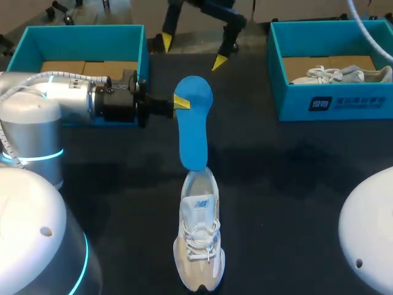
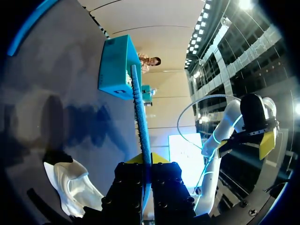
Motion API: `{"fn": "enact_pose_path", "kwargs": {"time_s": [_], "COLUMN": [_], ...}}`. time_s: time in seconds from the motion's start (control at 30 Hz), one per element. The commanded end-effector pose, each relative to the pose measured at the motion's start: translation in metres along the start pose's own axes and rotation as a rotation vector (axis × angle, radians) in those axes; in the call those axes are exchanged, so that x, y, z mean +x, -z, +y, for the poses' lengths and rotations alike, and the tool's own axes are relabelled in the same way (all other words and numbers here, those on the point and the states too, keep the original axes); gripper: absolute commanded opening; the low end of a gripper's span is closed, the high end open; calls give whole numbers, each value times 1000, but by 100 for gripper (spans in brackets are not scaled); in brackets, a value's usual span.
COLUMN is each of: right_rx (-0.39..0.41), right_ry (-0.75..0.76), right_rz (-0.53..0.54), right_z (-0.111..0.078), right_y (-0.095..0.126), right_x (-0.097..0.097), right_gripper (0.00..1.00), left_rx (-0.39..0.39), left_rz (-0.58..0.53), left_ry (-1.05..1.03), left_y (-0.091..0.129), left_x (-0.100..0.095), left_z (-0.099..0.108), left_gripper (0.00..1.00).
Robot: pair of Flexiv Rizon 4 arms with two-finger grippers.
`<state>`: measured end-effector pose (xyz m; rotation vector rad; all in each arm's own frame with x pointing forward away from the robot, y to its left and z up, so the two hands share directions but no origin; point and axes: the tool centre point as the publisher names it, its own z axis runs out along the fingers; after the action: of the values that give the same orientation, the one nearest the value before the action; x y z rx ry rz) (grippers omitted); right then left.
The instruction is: Take the shoe out of the shoebox, open the shoe tongue, remove and reinsert the insole, then place the shoe into the shoebox
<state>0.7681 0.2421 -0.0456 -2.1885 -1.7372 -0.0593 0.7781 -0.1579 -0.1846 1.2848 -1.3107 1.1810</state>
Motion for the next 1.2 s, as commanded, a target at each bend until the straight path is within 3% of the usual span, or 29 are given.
{"fn": "enact_pose_path", "kwargs": {"time_s": [0.03, 0.33, 0.6, 0.93, 1.2], "right_rx": [-7, -56, -135, -86, -62], "right_ry": [18, 54, 166, 216, 208], "right_rz": [-107, -47, 218, 462, 596], "right_z": [1, -2, -15, -17, -18], "right_y": [-2, -2, 1, 4, 4], "right_x": [6, 7, -13, -23, -28], "right_gripper": [100, 100, 100, 100, 100], "left_rx": [-1, -1, -1, -1, -1], "left_rz": [-3, -3, -3, -3, -3], "left_ry": [0, 0, 0, 0, 0], "left_y": [0, 0, 0, 0, 0], "left_x": [0, 0, 0, 0, 0], "left_z": [1, 1, 1, 1, 1], "left_gripper": [0, 0, 0, 0, 0]}}
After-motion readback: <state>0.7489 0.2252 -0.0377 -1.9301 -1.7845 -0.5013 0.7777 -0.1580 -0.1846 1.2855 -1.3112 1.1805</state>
